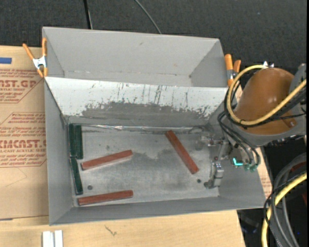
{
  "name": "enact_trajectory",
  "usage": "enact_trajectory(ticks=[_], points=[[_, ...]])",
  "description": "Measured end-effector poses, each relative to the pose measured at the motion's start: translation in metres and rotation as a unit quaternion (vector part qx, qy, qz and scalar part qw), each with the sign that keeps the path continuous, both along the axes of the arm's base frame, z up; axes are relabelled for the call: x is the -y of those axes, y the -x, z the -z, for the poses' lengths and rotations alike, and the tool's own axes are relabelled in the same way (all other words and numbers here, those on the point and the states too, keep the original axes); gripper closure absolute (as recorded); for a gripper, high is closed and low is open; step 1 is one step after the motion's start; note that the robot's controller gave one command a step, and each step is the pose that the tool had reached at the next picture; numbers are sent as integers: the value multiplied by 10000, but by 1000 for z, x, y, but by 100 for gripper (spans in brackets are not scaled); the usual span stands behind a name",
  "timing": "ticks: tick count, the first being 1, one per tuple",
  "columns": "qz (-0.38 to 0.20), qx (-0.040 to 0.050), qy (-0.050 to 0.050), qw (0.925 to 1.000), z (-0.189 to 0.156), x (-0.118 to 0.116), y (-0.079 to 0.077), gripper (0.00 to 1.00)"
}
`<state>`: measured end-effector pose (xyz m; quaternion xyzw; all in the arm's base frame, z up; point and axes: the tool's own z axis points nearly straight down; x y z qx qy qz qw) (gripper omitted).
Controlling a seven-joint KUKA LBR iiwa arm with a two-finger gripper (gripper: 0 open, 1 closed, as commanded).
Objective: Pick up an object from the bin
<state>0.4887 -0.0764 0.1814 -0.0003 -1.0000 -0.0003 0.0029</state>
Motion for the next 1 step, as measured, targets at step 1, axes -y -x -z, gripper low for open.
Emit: enact_trajectory(ticks=[1], points=[[-4, 31, 4, 10000, -3, 0, -2, 0]])
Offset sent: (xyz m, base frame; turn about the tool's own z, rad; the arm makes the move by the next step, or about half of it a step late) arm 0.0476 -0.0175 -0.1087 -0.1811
